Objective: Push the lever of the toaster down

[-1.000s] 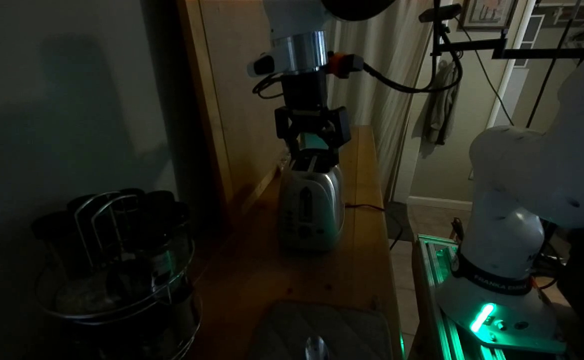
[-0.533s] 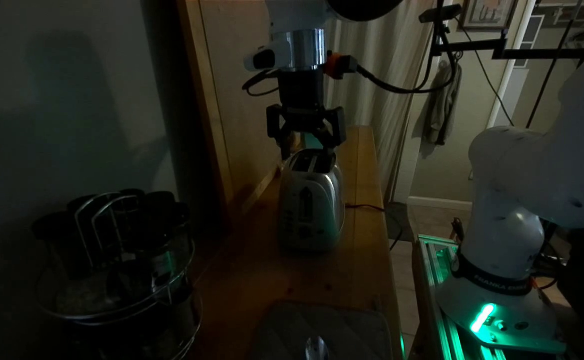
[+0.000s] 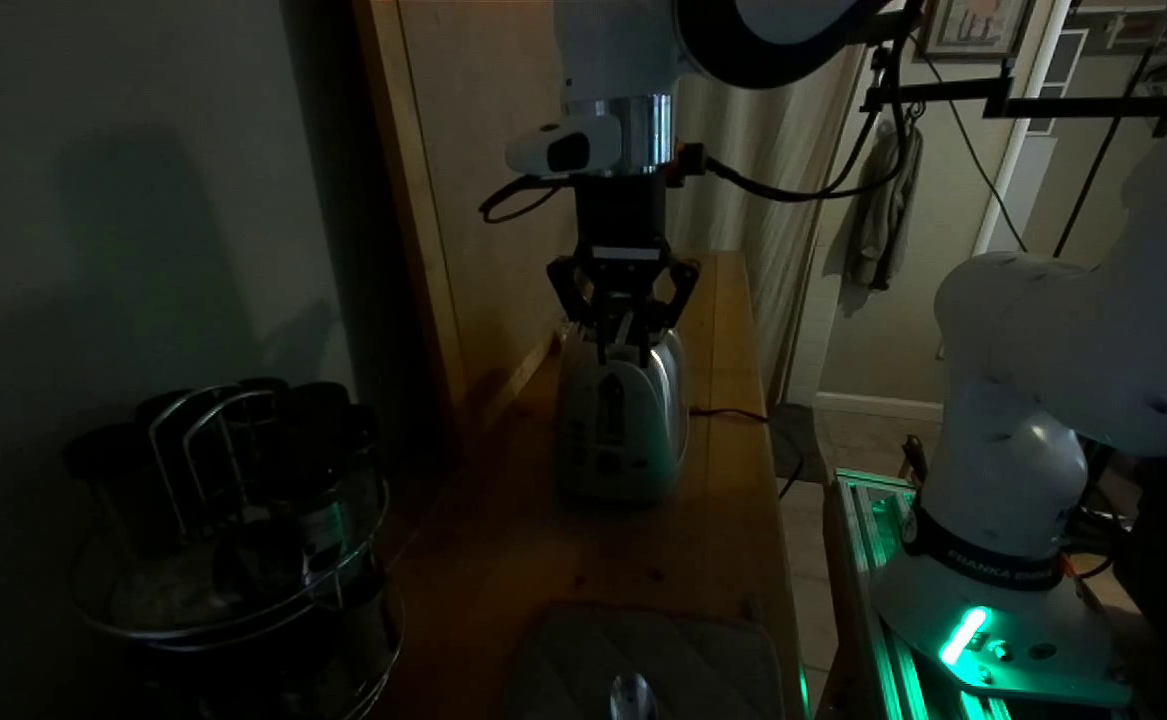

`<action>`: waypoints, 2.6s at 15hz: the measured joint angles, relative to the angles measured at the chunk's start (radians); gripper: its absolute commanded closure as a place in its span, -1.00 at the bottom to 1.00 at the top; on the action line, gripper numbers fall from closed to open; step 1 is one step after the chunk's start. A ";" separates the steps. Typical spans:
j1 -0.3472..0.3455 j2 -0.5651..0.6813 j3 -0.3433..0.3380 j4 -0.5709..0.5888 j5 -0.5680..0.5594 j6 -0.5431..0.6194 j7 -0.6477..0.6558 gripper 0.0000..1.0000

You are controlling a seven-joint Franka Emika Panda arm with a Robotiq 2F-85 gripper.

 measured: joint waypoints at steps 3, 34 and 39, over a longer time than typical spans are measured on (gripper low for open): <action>-0.001 0.000 -0.001 -0.030 -0.001 0.016 -0.046 0.97; -0.026 0.126 -0.010 -0.090 -0.027 0.214 -0.163 0.94; -0.026 0.145 -0.007 -0.105 -0.027 0.247 -0.177 0.95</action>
